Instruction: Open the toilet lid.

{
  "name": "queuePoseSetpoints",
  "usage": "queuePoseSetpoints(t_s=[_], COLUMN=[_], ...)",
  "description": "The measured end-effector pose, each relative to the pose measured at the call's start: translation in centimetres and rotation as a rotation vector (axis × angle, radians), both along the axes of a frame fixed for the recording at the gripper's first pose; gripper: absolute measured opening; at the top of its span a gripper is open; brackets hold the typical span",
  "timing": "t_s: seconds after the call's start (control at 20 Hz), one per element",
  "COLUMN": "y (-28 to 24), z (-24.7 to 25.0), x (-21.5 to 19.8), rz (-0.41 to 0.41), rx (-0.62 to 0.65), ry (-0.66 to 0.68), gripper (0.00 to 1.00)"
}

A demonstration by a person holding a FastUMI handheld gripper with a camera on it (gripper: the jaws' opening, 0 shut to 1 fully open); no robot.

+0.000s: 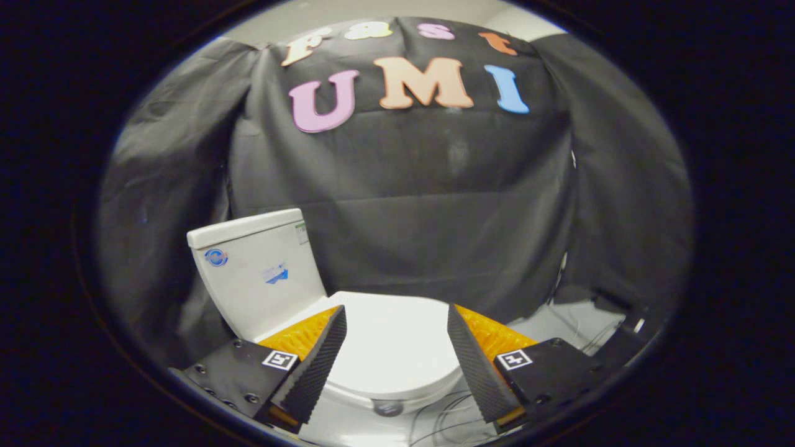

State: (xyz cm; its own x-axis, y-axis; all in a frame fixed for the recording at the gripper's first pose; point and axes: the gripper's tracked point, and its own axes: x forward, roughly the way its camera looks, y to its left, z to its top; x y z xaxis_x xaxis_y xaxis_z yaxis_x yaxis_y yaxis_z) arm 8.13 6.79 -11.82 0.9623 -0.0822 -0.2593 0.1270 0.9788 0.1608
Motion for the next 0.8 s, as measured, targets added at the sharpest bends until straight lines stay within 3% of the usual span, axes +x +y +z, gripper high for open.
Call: queuePoseSetpoints(t_s=[0.15,0.6,0.8], y=[1.6,-1.3,-1.5], z=[-3.8,-14.9,-17.1], x=[-0.8,-4.2,-4.1], rz=[0.02,-0.17,-0.22], rx=[0.123,0.487,0.643], ry=[0.081,0.202,0.197], gripper=[0.98,0.98,0.98])
